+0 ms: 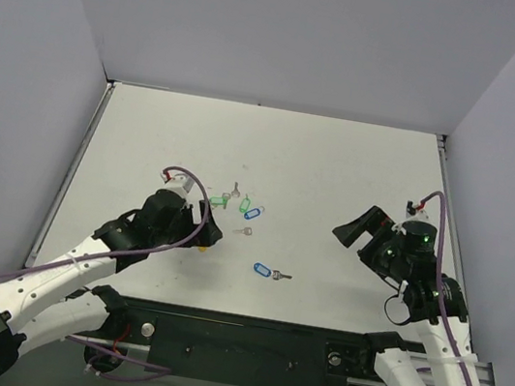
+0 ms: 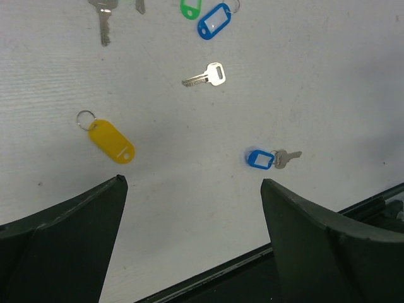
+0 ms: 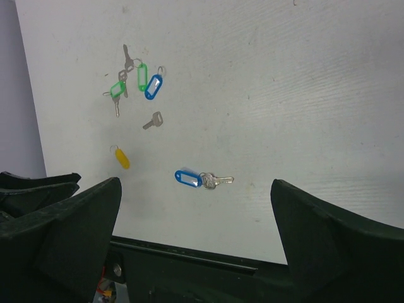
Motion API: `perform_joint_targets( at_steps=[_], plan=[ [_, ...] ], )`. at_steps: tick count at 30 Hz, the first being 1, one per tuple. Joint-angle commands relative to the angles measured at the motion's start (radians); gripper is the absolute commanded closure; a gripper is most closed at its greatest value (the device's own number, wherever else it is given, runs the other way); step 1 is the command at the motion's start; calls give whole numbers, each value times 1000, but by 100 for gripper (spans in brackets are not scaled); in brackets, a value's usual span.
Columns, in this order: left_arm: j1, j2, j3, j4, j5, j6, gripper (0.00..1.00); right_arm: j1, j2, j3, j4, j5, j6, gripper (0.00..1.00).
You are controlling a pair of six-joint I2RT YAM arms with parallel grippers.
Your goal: Remove the keys from the keyring
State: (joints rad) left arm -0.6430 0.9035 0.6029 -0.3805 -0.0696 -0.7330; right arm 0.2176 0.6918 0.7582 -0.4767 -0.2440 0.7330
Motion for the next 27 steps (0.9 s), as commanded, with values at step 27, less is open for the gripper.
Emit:
perform_joint_targets(
  at_steps=[27],
  plan=[
    [-84,434,15,551,378,76,11,12,-83,-102,61,-189,23,1]
  ],
)
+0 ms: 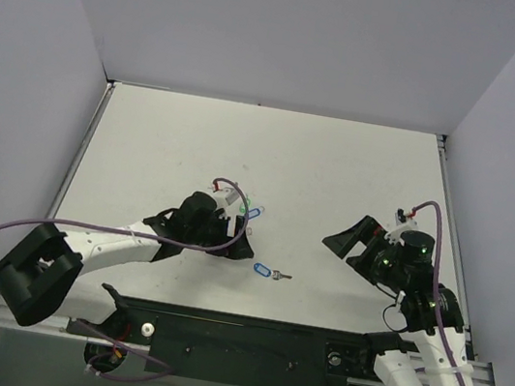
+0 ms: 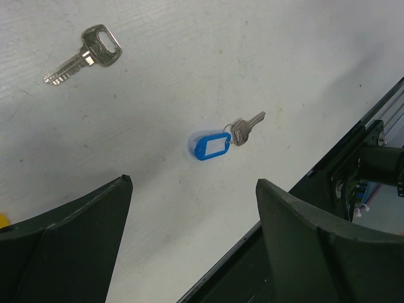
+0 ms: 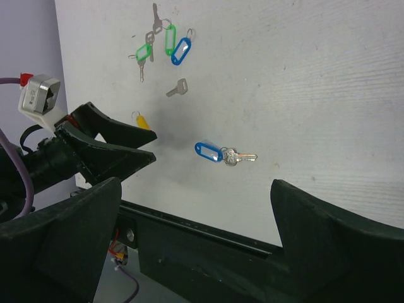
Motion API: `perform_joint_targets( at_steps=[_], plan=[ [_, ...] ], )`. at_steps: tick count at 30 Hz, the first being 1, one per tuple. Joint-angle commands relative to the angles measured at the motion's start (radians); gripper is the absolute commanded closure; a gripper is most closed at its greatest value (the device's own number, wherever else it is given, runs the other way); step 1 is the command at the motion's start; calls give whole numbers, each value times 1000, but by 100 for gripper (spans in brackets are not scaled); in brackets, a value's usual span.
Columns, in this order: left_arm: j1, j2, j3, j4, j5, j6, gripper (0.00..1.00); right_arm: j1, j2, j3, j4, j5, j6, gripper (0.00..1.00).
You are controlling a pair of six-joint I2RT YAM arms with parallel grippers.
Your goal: Remove the keys from the keyring
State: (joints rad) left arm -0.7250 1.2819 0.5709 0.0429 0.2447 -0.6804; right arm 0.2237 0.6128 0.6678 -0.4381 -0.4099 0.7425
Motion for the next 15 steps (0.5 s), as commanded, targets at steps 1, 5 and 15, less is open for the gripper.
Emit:
perform_joint_targets(
  at_steps=[1,5,15],
  plan=[
    [-2,72,44,140,73,19,11,6,-4,-10,22,-23,14,1],
    [-2,146,35,218,120,-5,12,6,2,-5,22,-32,12,1],
    [-37,276,33,350,209,-61,16,6,7,1,42,-55,35,1]
  ],
)
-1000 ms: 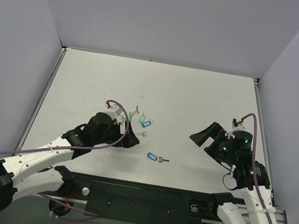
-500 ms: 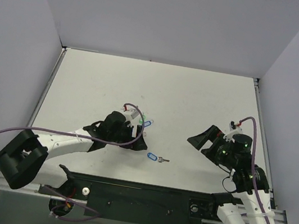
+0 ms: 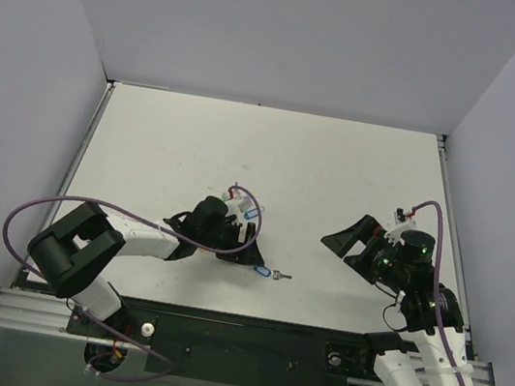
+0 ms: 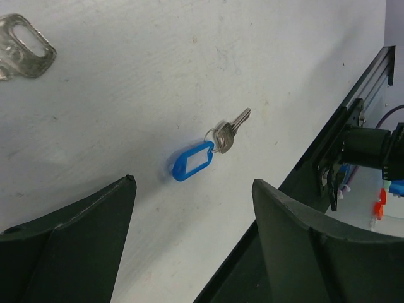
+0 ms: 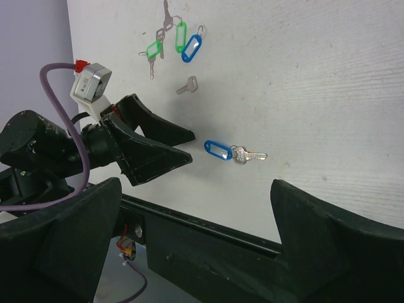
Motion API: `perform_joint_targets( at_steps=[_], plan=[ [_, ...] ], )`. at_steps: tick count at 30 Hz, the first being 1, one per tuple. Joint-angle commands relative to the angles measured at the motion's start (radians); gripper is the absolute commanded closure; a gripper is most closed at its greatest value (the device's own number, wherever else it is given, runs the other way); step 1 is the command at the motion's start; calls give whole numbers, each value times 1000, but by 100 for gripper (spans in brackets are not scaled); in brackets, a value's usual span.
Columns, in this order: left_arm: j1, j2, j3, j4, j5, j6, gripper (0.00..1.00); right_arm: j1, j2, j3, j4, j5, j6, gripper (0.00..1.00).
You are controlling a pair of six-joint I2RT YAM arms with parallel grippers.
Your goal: Remove the keys from the keyring
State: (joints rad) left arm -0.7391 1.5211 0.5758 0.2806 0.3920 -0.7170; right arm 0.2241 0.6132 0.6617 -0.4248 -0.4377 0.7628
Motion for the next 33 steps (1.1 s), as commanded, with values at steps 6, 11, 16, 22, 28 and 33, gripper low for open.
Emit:
perform_joint_targets(
  at_steps=[6,11,16,22,28,33],
  plan=[
    [-62,89,45,129,59,-35,18,6,-7,4,27,-29,18,1],
    [-74,108,55,134,56,-38,19,6,-18,-5,24,-32,23,1],
    [-80,113,50,140,54,-42,21,6,-24,-2,18,-33,20,1],
    [-89,119,39,183,61,-62,24,6,-24,-5,18,-33,20,1],
    [-100,142,55,192,57,-67,30,6,-26,-5,17,-36,17,1],
    [-106,151,65,187,44,-65,36,6,-27,-8,15,-33,15,1]
  ],
)
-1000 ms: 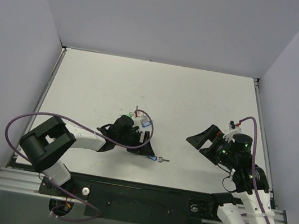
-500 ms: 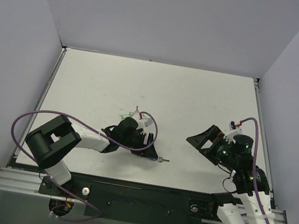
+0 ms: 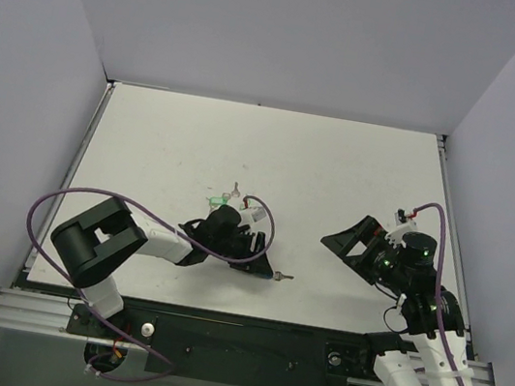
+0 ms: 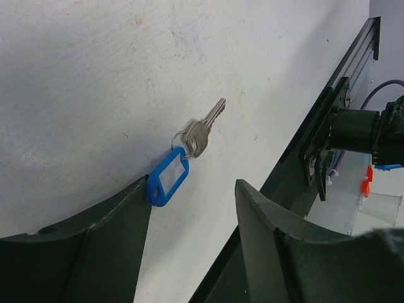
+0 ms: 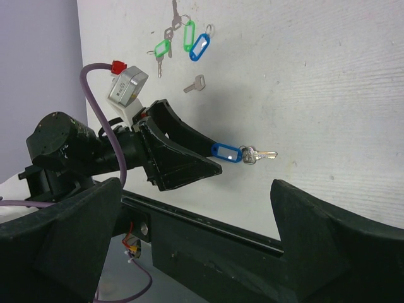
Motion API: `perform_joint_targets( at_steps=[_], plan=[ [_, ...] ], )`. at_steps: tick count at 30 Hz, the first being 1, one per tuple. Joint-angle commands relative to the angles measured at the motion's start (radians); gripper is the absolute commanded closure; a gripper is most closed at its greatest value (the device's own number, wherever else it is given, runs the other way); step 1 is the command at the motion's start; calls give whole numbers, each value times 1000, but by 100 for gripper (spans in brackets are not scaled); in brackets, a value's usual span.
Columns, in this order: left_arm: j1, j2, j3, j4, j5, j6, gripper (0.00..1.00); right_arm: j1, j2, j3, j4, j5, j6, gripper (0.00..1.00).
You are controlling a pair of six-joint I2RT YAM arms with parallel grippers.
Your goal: Remove the keys from the keyring
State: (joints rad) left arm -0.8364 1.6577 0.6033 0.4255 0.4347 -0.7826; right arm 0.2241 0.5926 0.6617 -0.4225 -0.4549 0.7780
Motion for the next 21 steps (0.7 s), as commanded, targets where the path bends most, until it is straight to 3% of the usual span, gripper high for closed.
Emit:
perform_joint_targets(
  at_steps=[1,21],
  plan=[
    [-10,16,39,42,-1,0,37,6,-7,-10,14,-16,0,1],
    [-30,59,81,22,-24,3,57,6,-4,-19,10,-14,-11,1]
  ],
)
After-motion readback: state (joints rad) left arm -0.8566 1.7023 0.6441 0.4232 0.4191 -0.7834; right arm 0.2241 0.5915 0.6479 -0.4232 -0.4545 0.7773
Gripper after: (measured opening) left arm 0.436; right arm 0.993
